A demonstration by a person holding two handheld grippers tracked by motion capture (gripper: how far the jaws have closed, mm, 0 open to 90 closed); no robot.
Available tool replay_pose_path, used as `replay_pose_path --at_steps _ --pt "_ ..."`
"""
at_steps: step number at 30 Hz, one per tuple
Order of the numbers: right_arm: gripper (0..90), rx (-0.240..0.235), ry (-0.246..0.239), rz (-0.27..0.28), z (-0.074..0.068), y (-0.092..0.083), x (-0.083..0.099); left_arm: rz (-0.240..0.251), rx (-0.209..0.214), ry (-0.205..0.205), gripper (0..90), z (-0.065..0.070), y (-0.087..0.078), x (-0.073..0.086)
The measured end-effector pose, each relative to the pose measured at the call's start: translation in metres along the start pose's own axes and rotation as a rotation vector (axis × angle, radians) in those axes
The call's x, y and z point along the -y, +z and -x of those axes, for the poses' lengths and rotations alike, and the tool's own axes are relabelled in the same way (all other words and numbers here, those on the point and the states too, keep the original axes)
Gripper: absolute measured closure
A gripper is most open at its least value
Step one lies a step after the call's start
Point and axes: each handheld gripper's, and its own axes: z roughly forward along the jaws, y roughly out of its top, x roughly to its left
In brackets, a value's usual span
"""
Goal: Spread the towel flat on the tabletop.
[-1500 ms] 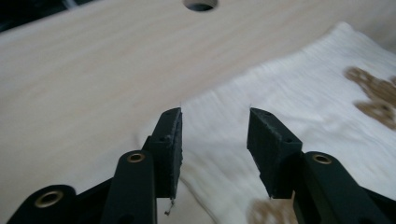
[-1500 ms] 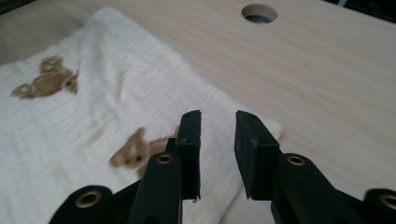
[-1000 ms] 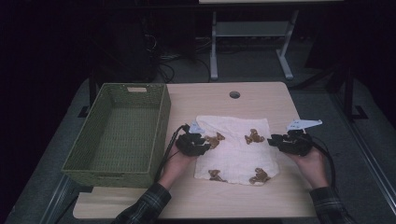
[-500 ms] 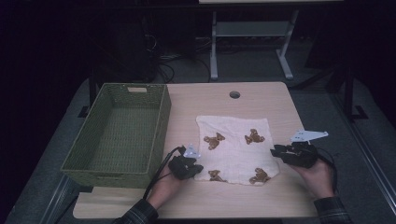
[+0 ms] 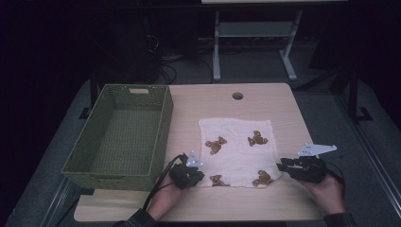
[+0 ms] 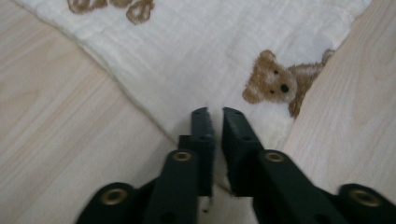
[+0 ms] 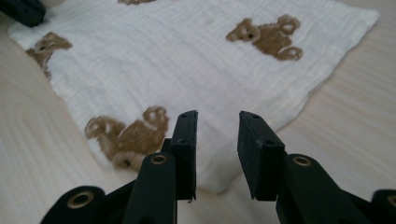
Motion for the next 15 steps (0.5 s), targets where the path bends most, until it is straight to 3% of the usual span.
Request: replay_pose_path --at_steps 4,10,15 --pt "66.2 -0.011 0.007 -0.025 -0.007 -0.005 0.015 0.014 0.012 0.015 64.8 0.004 0.005 -0.007" --pt "62.2 -0.037 0.041 -0.081 -0.013 -0.003 0.034 0.026 0.015 0.016 56.4 0.002 0.005 -0.008" --pt "57.3 -0.020 0.026 -0.084 -0.014 0.004 0.031 0.023 0.011 0.009 49.6 0.000 0.006 -0.008"
